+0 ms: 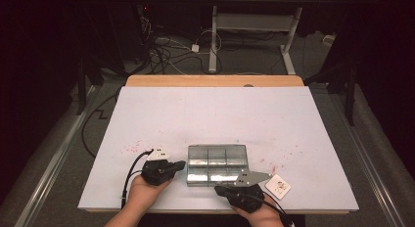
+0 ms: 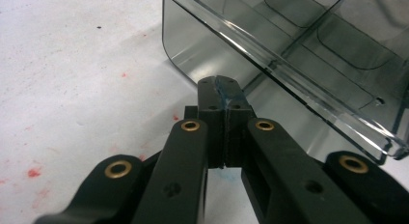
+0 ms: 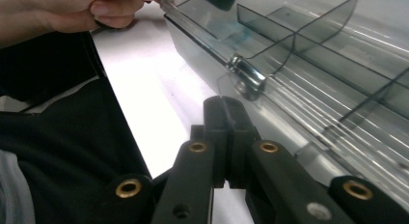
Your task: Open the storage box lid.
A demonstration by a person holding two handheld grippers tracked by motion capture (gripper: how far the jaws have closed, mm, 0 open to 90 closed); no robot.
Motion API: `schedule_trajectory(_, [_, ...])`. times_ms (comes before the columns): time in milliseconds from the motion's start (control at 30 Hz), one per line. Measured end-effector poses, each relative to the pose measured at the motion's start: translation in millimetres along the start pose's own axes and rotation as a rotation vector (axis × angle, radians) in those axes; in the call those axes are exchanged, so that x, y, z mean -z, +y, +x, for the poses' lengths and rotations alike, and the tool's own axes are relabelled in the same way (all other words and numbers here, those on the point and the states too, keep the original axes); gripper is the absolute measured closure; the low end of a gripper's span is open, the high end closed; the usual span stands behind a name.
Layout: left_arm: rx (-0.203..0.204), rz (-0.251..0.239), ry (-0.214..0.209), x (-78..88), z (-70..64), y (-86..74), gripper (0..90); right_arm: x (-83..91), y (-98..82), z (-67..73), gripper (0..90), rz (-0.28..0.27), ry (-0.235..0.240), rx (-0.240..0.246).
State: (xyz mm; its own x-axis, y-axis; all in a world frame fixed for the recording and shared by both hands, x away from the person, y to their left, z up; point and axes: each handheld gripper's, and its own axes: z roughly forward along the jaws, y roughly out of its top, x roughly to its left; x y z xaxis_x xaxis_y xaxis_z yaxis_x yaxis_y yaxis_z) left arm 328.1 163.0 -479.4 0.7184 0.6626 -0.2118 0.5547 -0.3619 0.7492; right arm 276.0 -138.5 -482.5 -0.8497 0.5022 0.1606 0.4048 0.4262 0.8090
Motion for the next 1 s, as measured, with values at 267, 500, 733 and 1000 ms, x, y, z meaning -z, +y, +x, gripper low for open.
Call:
schedule_trajectory(267, [0.001,0.0,-0.005,-0.4,-0.9,0.2,87.5,4.1,-1.0,-2.7,90.0,-0.016,-0.005,-0.012])
schedule_trajectory(500, [0.001,-0.002,-0.007,-0.3,-0.8,0.1,87.6,5.6,-1.0,-3.9,90.0,-0.023,-0.004,-0.018])
schedule_trajectory(733, [-0.001,-0.001,-0.006,0.1,-0.8,0.0,87.5,6.0,-1.0,-4.0,90.0,-0.026,-0.001,-0.016])
schedule_trajectory(1000, [0.002,-0.004,-0.004,1.3,-0.7,-0.2,87.6,3.6,-2.3,-4.4,90.0,-0.01,-0.011,-0.007])
